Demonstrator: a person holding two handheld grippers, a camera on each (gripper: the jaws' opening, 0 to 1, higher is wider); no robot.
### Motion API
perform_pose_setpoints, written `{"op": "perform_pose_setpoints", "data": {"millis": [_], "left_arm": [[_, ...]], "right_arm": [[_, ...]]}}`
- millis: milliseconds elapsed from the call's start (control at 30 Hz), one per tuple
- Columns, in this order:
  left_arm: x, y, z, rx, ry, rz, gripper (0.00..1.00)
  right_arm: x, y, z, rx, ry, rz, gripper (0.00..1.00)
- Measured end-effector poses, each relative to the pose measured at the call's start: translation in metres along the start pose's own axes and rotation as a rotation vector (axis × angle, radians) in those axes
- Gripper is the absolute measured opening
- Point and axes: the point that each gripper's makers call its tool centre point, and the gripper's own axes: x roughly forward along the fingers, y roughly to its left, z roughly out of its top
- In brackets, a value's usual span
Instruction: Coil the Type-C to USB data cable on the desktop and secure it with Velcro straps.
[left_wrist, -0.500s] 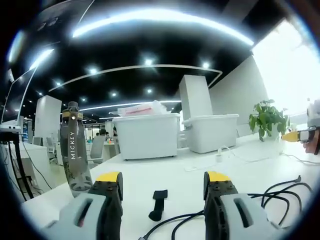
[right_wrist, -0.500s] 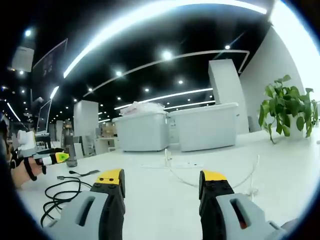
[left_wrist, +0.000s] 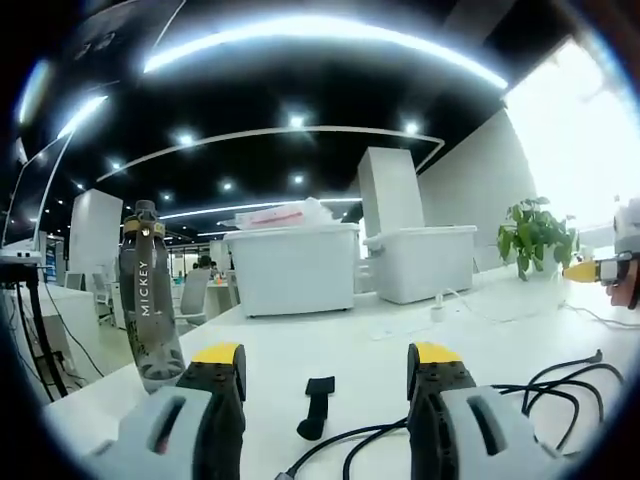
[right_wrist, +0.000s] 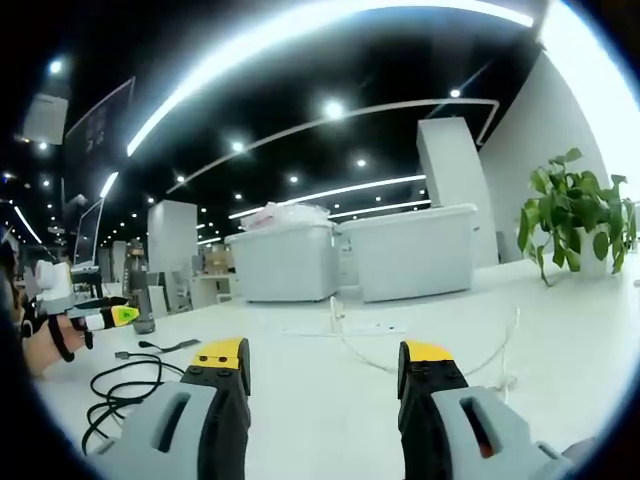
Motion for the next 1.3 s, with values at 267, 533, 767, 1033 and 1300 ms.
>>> {"op": "perform_pose_setpoints", "data": {"millis": [267, 533, 767, 1033, 1300], "left_arm": [[0.0004, -0.0005, -0.001, 0.002, 0.006, -0.002, 0.65], [0.0013, 0.001, -0.0023, -0.012, 0.014, 0.0, 0.65], [0.0018, 0.0004, -0.0032, -0.007, 0.018, -0.002, 0.65], [0.0008, -0.0004, -0.0047, -0.006, 0.023, -0.002, 0.65], [0.001, -0.0006, -0.0055, -0.006, 0.029, -0.003, 0.65]], "right_arm": [[0.0004, 0.0005, 0.0003, -0.005, 0.002, 0.002, 0.58], [0.0012, 0.0001, -0.0012, 0.014, 0.007, 0.006, 0.58], [0.0013, 0.0011, -0.0021, 0.016, 0.009, 0.009, 0.58], [0.0007, 0.0016, -0.003, 0.017, 0.01, 0.009, 0.58], [0.0008, 0.0037, -0.0048, 0.016, 0.015, 0.016, 0.58]]}}
